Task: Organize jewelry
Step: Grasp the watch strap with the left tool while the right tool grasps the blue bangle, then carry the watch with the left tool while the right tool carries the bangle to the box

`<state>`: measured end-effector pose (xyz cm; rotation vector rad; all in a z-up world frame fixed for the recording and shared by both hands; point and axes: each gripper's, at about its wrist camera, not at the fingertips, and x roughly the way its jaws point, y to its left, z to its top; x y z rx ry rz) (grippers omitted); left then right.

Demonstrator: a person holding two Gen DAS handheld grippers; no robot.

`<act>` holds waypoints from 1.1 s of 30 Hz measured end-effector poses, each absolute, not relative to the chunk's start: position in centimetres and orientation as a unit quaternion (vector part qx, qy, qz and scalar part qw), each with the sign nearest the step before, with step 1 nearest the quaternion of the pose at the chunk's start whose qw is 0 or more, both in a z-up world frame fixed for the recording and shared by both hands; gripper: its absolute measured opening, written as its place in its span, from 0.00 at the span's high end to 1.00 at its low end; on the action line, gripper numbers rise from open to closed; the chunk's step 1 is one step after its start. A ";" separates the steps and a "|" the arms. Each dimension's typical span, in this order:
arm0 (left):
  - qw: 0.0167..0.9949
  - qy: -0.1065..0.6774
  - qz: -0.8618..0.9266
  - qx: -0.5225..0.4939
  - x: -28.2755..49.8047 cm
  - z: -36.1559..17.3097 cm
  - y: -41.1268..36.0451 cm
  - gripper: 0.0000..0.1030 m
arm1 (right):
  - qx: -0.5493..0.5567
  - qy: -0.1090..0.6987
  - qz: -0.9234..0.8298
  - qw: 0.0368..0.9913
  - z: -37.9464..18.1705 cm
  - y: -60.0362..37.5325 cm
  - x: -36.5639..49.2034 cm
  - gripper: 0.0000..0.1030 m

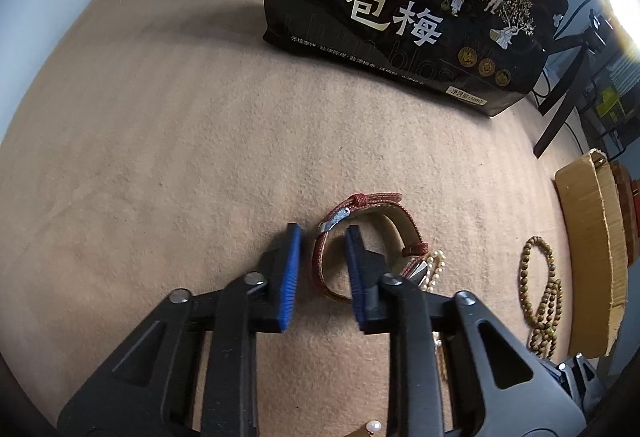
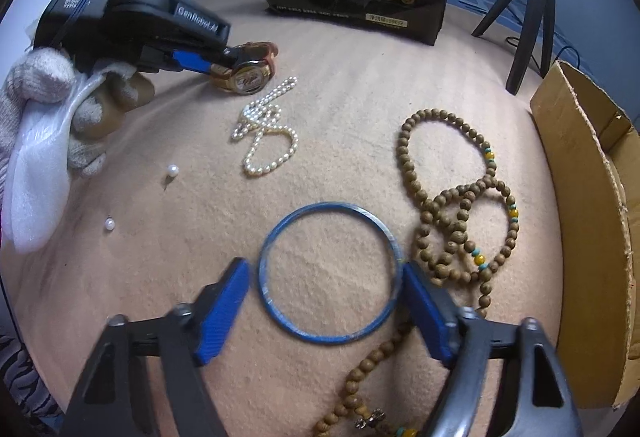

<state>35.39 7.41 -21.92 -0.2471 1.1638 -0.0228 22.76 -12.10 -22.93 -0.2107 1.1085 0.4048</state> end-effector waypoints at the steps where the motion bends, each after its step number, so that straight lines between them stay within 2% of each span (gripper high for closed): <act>1: 0.828 0.548 -0.010 -0.113 35.4 -22.0 7.3 0.88 | -0.094 0.523 0.191 0.825 -22.9 -12.2 23.0 0.29; 6: 0.830 0.547 -0.011 -0.113 35.4 -21.8 7.4 0.96 | -0.087 0.522 0.192 0.827 -22.6 -12.3 23.1 0.29; 22: 0.848 0.517 -0.002 -0.116 33.9 -19.2 8.1 0.96 | -0.083 0.479 0.201 0.850 -18.9 -12.3 22.4 0.29; 33: 0.866 0.482 -0.036 -0.130 33.0 -14.9 5.6 0.96 | -0.085 0.455 0.184 0.867 -15.9 -14.9 21.8 0.29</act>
